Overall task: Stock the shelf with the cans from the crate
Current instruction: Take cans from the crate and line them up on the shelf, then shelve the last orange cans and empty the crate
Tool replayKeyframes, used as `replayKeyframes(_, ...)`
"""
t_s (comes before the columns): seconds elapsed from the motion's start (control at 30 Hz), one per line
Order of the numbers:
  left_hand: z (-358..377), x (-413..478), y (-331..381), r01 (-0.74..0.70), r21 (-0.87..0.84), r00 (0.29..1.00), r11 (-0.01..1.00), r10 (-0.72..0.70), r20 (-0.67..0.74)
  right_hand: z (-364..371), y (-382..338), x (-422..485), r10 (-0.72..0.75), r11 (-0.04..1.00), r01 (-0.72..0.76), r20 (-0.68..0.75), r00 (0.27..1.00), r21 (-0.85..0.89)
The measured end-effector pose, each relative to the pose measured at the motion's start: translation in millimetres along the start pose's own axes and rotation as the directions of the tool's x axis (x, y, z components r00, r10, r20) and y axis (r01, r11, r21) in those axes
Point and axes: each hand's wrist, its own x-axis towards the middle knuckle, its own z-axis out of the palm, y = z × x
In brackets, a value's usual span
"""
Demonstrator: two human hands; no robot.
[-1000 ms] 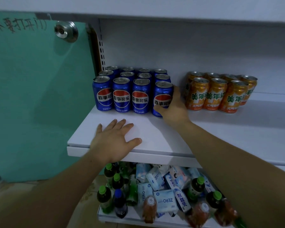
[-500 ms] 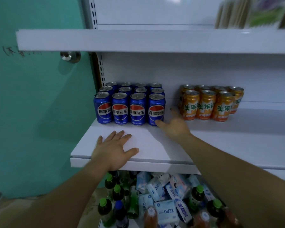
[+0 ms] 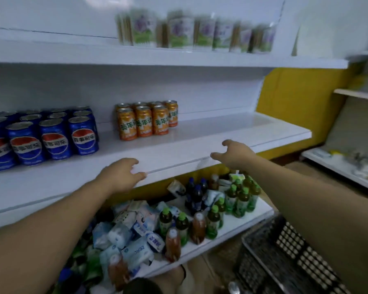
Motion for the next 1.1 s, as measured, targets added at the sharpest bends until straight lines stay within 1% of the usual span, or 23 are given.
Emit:
replayKeyframes(0.07, 23.3, -0.7, 57.9, -0.168, 0.009, 0.985, 0.986, 0.168, 0.026, -10.0, 35.7, -20.7, 0.074, 0.997, -0.074, -0.026, 0.997, -0.012)
replayKeyframes(0.17, 66.6, -12.9, 131.0, -0.366, -0.001, 0.923, 0.931, 0.363, 0.128, -19.5, 83.5, -53.7, 0.181, 0.983, -0.182, -0.038, 0.983, -0.010)
replayKeyframes(0.23, 98.7, -23.8, 167.7, -0.467, 0.005, 0.865, 0.884, 0.456, 0.211, -23.0, 111.2, -76.5, 0.248, 0.969, -0.248, -0.048, 0.968, -0.002)
replayKeyframes(0.3, 131.6, -32.8, 194.0, -0.512, -0.012, 0.815, 0.859, 0.490, 0.310, -24.5, 135.8, -98.5, 0.295, 0.955, -0.295, -0.053, 0.954, 0.008)
replayKeyframes(0.4, 177.9, -43.6, 217.1, -0.535, -0.048, 0.739, 0.844, 0.495, 0.456, -18.6, 169.3, -128.2, 0.364, 0.931, -0.364, -0.016, 0.931, 0.021)
replayKeyframes(0.5, 217.4, -54.6, 229.4, -0.544, -0.080, 0.678, 0.835, 0.493, 0.545, -6.1, 199.7, -150.8, 0.451, 0.892, -0.451, 0.010, 0.892, 0.021)
replayKeyframes(0.63, 259.2, -59.4, 230.3, -0.521, -0.094, 0.631, 0.848, 0.457, 0.626, 16.3, 232.0, -167.1, 0.510, 0.858, -0.513, 0.067, 0.858, 0.032)
replayKeyframes(0.83, 304.1, -55.2, 217.2, -0.453, -0.121, 0.591, 0.883, 0.400, 0.700, 77.6, 271.9, -154.7, 0.531, 0.837, -0.547, 0.218, 0.819, 0.019)
replayKeyframes(0.93, 328.0, -47.6, 205.5, -0.401, -0.140, 0.569, 0.905, 0.366, 0.736, 116.8, 284.0, -145.4, 0.517, 0.837, -0.547, 0.301, 0.801, 0.016)
replayKeyframes(1.0, 351.6, -42.4, 197.1, -0.357, -0.148, 0.543, 0.922, 0.335, 0.770, 148.7, 294.0, -142.9, 0.524, 0.823, -0.567, 0.358, 0.773, 0.020)
replayKeyframes(1.1, 409.2, -32.1, 172.1, -0.315, -0.128, 0.510, 0.940, 0.281, 0.813, 195.2, 310.8, -143.6, 0.515, 0.810, -0.586, 0.431, 0.741, 0.039)
